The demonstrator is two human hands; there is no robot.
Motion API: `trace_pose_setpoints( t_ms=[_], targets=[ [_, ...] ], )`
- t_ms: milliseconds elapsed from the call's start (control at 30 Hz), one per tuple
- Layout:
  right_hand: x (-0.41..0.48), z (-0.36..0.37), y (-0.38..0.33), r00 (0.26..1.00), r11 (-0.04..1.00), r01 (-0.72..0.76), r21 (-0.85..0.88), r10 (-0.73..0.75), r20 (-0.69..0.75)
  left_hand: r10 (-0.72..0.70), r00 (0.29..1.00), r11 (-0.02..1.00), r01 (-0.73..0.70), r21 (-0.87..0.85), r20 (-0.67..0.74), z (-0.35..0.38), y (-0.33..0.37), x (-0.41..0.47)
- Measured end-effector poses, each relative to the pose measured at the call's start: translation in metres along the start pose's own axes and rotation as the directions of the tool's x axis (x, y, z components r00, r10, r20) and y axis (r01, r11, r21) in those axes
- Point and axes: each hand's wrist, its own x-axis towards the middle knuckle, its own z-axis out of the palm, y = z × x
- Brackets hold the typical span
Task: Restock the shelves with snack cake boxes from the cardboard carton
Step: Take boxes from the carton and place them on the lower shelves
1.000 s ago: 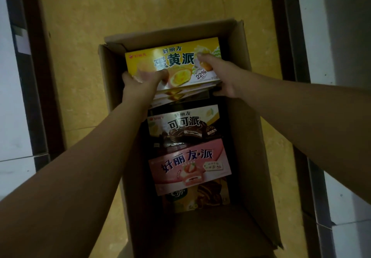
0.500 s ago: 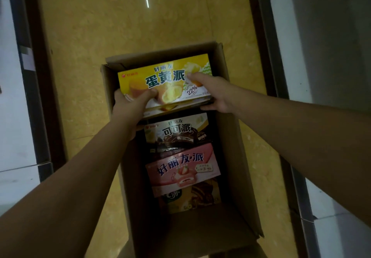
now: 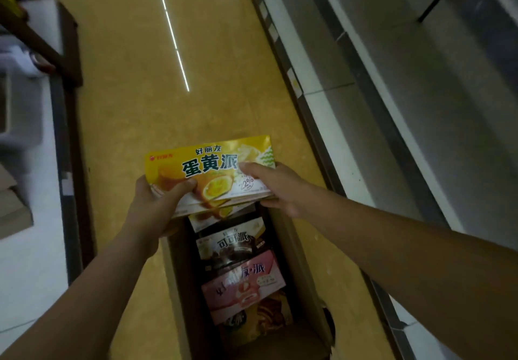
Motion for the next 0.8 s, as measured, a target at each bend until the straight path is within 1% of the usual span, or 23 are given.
trace_pose_setpoints(
  t_ms=[100,200,267,533,667,800],
  targets=[
    [-0.024,-0.005,-0.025,0.999,0.999,0.033,-0.016,-0.034,-0.033,0.052,0.998,0.999,-0.052,0.000,0.032,-0.004,0.031,-0.014],
    [-0.048,-0.011,-0.046,0.993,0.995,0.098,-0.007,-0.098,-0.064,0.100,0.994,0.995,-0.101,0.011,0.053,-0.006,0.055,-0.026],
    [-0.065,-0.017,-0.057,0.990,0.994,0.110,-0.003,-0.110,-0.091,0.137,0.988,0.991,-0.137,0.002,0.075,-0.004,0.071,-0.037],
    [-0.167,-0.046,-0.091,0.954,0.973,0.227,0.054,-0.210,-0.215,0.305,0.933,0.952,-0.302,-0.047,0.190,0.009,0.135,-0.102],
    [-0.222,-0.061,-0.104,0.895,0.931,0.353,0.096,-0.306,-0.323,0.394,0.888,0.919,-0.384,-0.090,0.238,0.020,0.179,-0.147],
    [-0.284,-0.074,-0.122,0.808,0.855,0.507,0.113,-0.425,-0.408,0.495,0.817,0.868,-0.474,-0.146,0.294,0.028,0.226,-0.192]
  ],
)
